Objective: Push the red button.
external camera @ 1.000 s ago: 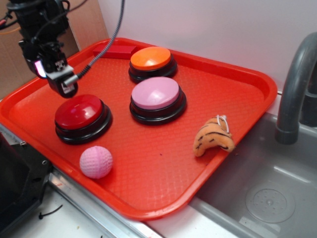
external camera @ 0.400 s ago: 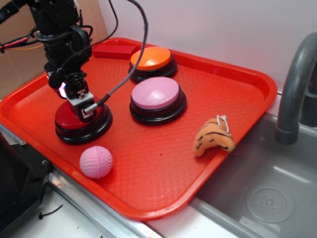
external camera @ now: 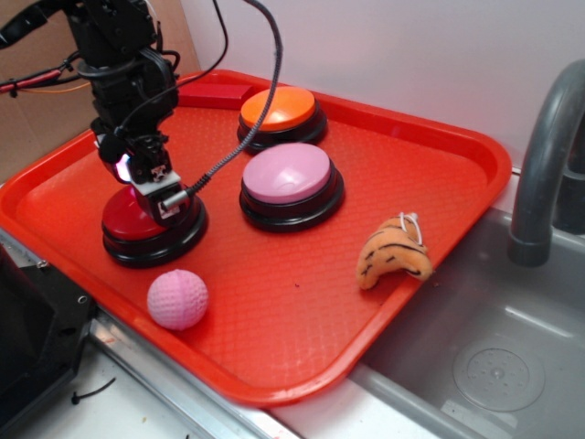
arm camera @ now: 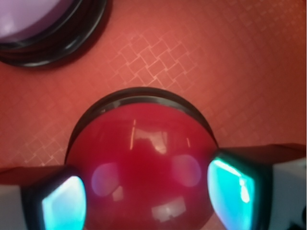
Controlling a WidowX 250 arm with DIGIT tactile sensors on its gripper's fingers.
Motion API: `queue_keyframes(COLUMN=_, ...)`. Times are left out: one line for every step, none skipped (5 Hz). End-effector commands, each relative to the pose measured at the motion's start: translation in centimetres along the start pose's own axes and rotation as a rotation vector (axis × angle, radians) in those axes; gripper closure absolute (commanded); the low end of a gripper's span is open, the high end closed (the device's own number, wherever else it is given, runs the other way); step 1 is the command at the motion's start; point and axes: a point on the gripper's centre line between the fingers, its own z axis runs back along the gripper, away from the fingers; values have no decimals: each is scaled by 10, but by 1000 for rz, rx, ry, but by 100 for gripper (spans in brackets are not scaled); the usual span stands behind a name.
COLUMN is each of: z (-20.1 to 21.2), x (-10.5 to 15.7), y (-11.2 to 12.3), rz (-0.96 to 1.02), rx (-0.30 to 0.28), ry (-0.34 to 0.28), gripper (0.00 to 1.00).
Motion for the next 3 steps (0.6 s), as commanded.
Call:
queue_keyframes(z=21, x=-3, y=1, rz=12, rx=10, ry=-25, gripper=0)
queue_keyframes(z=42, x=-4, y=1, rz=30, rx=33, ry=-46, gripper=0)
queue_keyframes(z=58, x=-5, y=-1, rz=34, rx=31, ry=-68, gripper=0)
